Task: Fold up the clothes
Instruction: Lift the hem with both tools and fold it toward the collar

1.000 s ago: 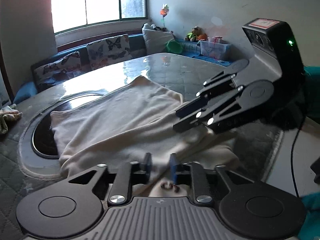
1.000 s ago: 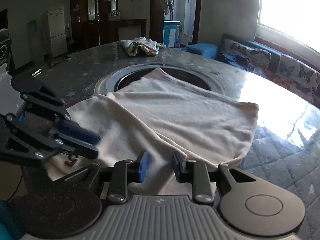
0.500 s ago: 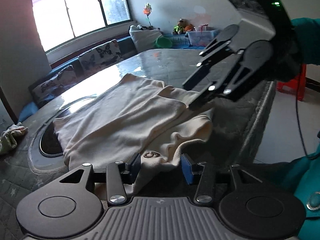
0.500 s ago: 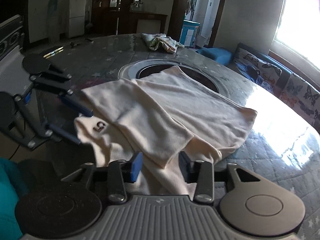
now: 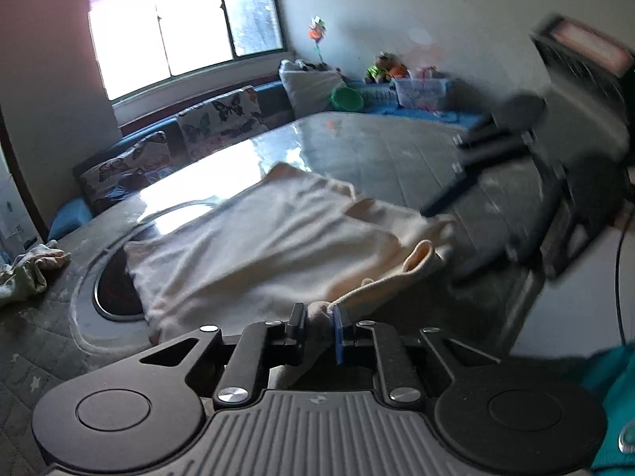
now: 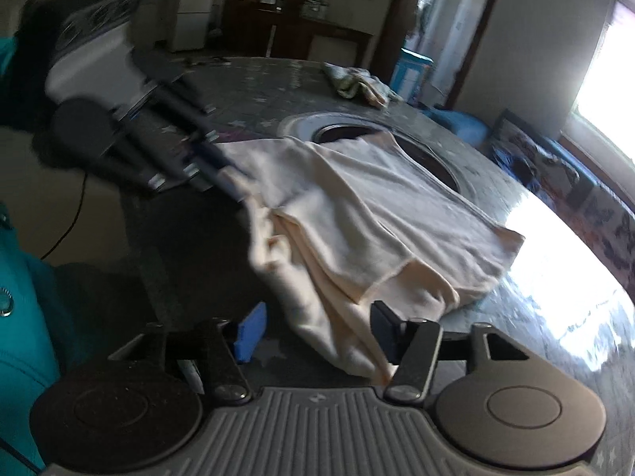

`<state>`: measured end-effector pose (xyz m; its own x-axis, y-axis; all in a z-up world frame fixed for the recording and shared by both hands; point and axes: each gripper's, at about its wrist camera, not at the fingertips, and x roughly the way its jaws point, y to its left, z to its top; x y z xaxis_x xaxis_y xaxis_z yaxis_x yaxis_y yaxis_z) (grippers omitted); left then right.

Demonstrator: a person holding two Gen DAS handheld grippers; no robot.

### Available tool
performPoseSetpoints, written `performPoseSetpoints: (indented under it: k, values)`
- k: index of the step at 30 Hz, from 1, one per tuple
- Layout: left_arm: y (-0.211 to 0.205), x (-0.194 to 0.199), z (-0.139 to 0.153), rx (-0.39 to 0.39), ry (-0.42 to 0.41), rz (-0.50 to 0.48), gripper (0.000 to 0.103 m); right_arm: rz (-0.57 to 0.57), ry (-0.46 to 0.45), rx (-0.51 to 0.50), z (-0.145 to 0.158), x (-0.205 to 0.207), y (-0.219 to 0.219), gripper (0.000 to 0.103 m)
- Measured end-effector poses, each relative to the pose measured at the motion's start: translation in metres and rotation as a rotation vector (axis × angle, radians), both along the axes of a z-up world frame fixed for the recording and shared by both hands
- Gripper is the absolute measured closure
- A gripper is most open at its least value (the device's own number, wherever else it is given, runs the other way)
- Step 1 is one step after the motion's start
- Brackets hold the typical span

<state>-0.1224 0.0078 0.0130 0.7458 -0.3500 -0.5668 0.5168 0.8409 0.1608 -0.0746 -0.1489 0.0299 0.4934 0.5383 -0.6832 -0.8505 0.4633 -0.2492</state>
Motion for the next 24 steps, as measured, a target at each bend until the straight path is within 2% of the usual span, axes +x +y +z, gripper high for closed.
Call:
performPoseSetpoints:
  k: [5,8,10,11,12,15,20,22,24]
  values:
    - [0.005,0.015,0.008,-0.042,0.008,0.012,0.088,0.032,-0.097,0.008,-0.008,-0.001,0.016,0.041]
    - [0.007,0.018,0.009,-0.060,0.017,0.009,0.088,0.039,-0.105,0.006,-0.014,0.007,0.024,0.047]
    - [0.009,0.017,0.007,-0.067,0.023,0.007,0.088,0.042,-0.083,0.003,-0.018,0.014,0.028,0.055]
    - [0.010,0.017,0.006,-0.069,0.028,0.006,0.088,0.039,-0.071,0.000,-0.020,0.017,0.029,0.063]
    - [0.012,0.016,0.004,-0.070,0.033,0.003,0.087,0.030,-0.057,0.002,-0.021,0.020,0.030,0.075]
    - [0.015,0.010,0.002,-0.071,0.036,0.003,0.080,0.001,0.005,0.041,-0.018,0.032,0.027,0.088]
    - [0.023,-0.003,-0.002,-0.054,0.026,0.018,0.069,-0.054,0.112,0.117,-0.005,0.049,0.019,0.090]
    - [0.023,-0.006,-0.005,-0.034,0.021,0.025,0.063,-0.073,0.132,0.136,0.000,0.054,0.016,0.090]
    - [0.022,-0.009,-0.009,-0.006,0.010,0.034,0.061,-0.083,0.143,0.149,0.003,0.058,0.016,0.090]
